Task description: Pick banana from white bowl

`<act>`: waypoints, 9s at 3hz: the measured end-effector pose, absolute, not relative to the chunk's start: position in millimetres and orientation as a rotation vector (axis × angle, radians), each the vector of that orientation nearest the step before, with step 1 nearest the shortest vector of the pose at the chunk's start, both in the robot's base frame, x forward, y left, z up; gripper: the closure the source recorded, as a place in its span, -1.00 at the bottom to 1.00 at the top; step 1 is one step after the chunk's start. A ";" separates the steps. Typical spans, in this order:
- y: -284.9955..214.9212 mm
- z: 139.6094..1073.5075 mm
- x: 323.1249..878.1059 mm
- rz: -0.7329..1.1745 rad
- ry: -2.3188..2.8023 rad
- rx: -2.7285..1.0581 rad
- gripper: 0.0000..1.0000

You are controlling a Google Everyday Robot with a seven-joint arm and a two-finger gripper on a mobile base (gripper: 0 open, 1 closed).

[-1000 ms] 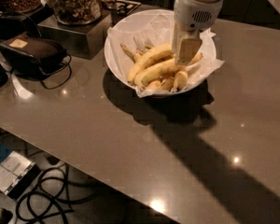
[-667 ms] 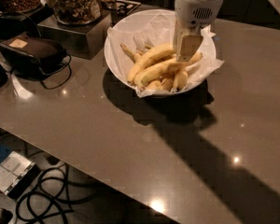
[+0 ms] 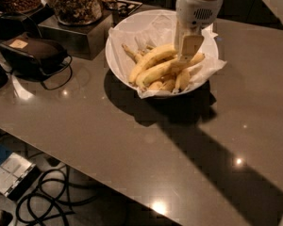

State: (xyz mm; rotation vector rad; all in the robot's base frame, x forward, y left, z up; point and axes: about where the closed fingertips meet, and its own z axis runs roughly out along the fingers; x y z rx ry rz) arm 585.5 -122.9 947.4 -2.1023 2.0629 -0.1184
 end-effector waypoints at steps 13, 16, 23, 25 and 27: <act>-97.7 894.0 600.4 -0.038 2.054 -2.272 -0.06; -101.7 878.3 594.1 -0.025 2.040 -2.305 0.77; -73.4 968.3 584.8 -0.036 2.122 -2.053 1.00; -53.1 991.7 577.3 -0.025 2.037 -1.998 1.00; -36.4 1001.4 527.1 -0.008 1.999 -2.056 1.00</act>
Offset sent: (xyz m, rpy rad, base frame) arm -0.0216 0.0206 -0.0221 -0.0417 0.1363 0.0763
